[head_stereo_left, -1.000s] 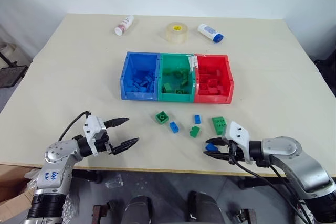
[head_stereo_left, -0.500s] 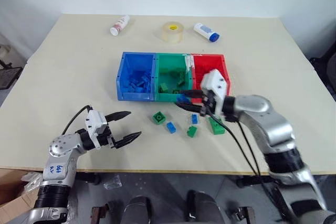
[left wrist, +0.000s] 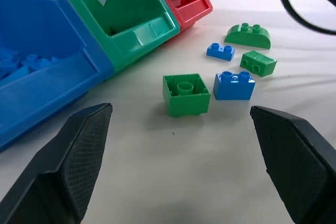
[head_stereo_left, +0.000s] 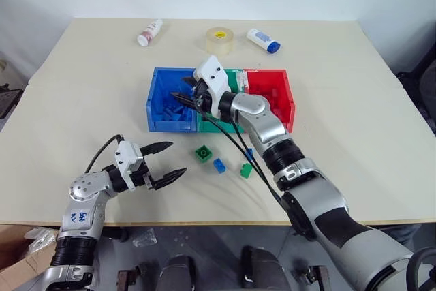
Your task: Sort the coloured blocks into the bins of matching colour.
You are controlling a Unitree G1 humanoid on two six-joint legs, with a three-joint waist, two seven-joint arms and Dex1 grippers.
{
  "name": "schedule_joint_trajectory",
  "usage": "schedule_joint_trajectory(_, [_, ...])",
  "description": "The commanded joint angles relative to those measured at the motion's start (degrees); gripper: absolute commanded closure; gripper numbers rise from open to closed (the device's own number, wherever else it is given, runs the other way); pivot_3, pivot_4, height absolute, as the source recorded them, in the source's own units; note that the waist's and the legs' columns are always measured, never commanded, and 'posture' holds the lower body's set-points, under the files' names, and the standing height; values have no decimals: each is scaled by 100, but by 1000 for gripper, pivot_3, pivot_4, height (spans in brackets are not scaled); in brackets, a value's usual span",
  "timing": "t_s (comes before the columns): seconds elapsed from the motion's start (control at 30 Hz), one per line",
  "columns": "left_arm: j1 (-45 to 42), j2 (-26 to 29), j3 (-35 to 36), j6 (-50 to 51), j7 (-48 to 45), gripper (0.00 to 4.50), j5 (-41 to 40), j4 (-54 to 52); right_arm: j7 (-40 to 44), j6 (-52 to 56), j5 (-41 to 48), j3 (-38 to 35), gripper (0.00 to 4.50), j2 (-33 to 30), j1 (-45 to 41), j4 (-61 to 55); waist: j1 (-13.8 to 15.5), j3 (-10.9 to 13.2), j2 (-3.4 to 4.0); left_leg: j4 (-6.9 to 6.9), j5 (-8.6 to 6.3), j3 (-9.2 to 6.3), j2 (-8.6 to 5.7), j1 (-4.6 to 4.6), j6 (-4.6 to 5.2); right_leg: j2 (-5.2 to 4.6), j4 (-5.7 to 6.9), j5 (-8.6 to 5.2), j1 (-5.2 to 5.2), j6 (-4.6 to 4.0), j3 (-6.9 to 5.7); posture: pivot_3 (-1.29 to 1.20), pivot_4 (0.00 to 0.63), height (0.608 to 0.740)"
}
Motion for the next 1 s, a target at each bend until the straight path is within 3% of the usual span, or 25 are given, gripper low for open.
schedule_joint_trajectory(0.03, [-69, -21, 22, -130, 17, 0, -16, -18, 605, -34, 170, -75, 388, -186, 457, -721, 9, 0, 0, 0, 0, 0, 0, 1, 0, 0, 1, 0, 1, 0, 1, 0, 150, 740])
schedule_joint_trajectory(0.07, [-80, -30, 15, -142, 9, 0, -11, 7, 586, -45, 144, -102, 59, -247, 555, -839, 18, 0, 0, -1, -1, 0, 0, 0, 0, 0, 0, 0, 1, 0, 1, 0, 150, 740])
schedule_joint_trajectory(0.27, [-186, -101, -74, -192, -69, 0, -8, 145, 1194, 693, 474, -165, 20, -983, 1569, -2646, 29, 0, 0, 1, -2, 4, 0, 1, 1, 0, 2, 0, -2, 0, 5, 0, 150, 740])
schedule_joint_trajectory(0.43, [-345, -127, -171, -254, -226, 0, -1, 385, 2170, 2183, 1318, -355, 20, -2635, 3401, -5222, 144, 0, -1, 6, -15, 0, -1, -2, 7, 0, -8, 0, 3, 1, 3, 0, 150, 740])
schedule_joint_trajectory(0.63, [-468, -99, -245, -287, -376, 0, 48, 654, 1903, 2957, 1669, -1407, 20, -3778, 4830, -6355, 75, 0, 0, 10, -21, 23, 7, 13, 8, 2, -2, 1, 0, 1, 12, 0, 150, 740])
schedule_joint_trajectory(0.73, [-533, -84, -256, -345, -505, 0, 8, 776, 1888, 3254, 1827, -2341, 20, -4351, 5996, -6849, 118, 0, 0, 8, -23, 22, 6, 9, 9, 2, -12, 0, 1, 1, 11, 0, 150, 740])
schedule_joint_trajectory(0.87, [-577, -79, -241, -375, -675, 0, -71, 870, 1831, 3487, 2009, -3001, 20, -4646, 6844, -7227, 181, 0, -1, 14, -29, 32, 5, 10, 12, 2, -22, 2, 3, 4, 16, 0, 150, 740])
schedule_joint_trajectory(1.0, [-615, -69, -211, -345, -759, 0, -97, 902, 1668, 3619, 2049, -3010, 20, -4643, 6932, -7393, 191, 0, -2, 22, -28, 31, 8, 21, 13, 2, -22, 2, 8, 3, 20, 0, 150, 740])
